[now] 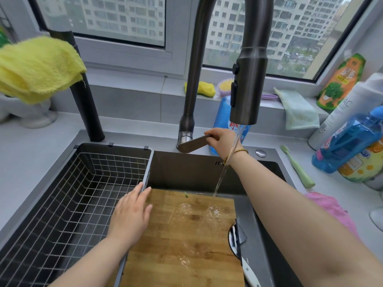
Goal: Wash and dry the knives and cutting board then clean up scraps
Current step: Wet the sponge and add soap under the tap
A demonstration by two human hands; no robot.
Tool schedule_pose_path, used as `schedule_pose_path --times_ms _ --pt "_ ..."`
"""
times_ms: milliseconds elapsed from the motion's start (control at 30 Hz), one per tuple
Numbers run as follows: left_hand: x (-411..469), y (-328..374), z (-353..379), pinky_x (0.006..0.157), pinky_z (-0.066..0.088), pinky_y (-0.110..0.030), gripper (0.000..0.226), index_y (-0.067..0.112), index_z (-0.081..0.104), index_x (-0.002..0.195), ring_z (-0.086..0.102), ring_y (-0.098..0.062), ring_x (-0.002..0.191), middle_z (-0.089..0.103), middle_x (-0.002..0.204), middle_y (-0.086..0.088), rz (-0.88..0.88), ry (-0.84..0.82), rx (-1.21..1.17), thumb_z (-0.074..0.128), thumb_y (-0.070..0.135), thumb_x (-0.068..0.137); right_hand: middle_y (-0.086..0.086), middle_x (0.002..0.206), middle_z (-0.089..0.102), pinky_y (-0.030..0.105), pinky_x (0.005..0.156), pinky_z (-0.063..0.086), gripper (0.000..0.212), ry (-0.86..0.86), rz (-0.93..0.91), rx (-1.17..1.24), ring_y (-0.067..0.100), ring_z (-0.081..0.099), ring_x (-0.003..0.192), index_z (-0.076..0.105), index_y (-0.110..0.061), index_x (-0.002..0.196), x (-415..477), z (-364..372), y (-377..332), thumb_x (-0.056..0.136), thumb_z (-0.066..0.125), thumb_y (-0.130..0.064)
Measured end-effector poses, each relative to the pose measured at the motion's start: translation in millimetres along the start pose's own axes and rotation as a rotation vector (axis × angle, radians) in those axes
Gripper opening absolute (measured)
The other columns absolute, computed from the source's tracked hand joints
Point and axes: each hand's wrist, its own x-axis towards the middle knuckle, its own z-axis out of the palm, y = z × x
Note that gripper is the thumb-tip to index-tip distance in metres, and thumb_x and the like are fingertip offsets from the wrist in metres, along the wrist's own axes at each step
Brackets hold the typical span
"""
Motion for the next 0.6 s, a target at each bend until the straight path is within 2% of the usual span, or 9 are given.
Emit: schedule_pose_path --times_ms 167,300,400,500,600 --pt "-0.4 -0.2 -0.7 0.115 0.011 -0.026 0.051 0.024 0.016 0.147 0.013 -0.013 0.142 0.005 0.156 0.004 0.002 -0.009 0.008 0.030 0.034 0.099 0.012 0.126 0.056 0.028 0.103 0.040 0.035 0.000 0.023 0.073 0.024 0.053 0.117 0.048 -0.008 0.130 -2.6 3.4 2.6 0.095 0.044 -0.014" --pt "0.7 0.1 -1.8 0.115 0.009 -0.026 0.051 0.024 0.016 0.147 0.012 -0.013 0.143 0.006 0.156 0.004 0.005 -0.029 0.030 0.031 0.036 0.099 0.015 0.123 0.059 0.029 0.100 0.041 0.032 0.017 0.068 0.145 0.028 0.054 0.116 0.055 -0.007 0.124 0.6 -0.1 8.5 0.094 0.046 -0.010" --pt "5.9 -1.2 -5.4 0.114 0.013 -0.028 0.047 0.022 0.030 0.143 0.021 -0.015 0.140 0.022 0.152 0.000 0.018 -0.015 0.027 0.036 0.033 0.098 0.016 0.120 0.061 0.032 0.098 0.041 0.030 0.038 0.085 0.189 0.030 0.055 0.114 0.061 -0.009 0.118 4.5 0.3 14.0 0.092 0.047 -0.007" --pt "27.4 -2.9 -19.3 0.109 0.024 -0.027 0.038 0.018 0.048 0.132 0.040 -0.014 0.128 0.049 0.134 0.001 0.056 0.069 -0.021 0.043 0.027 0.096 0.015 0.117 0.063 0.036 0.098 0.042 0.029 0.060 0.073 0.182 0.030 0.057 0.111 0.063 -0.010 0.117 7.0 2.0 16.8 0.092 0.048 -0.011" --pt "61.2 1.2 -41.6 0.103 0.033 -0.028 0.033 0.017 0.053 0.126 0.048 -0.013 0.120 0.057 0.126 0.002 0.099 0.102 -0.074 0.044 0.023 0.095 0.018 0.113 0.064 0.041 0.097 0.044 0.028 0.058 0.092 0.190 0.033 0.058 0.108 0.063 -0.010 0.116 8.2 3.6 19.4 0.092 0.049 -0.015"
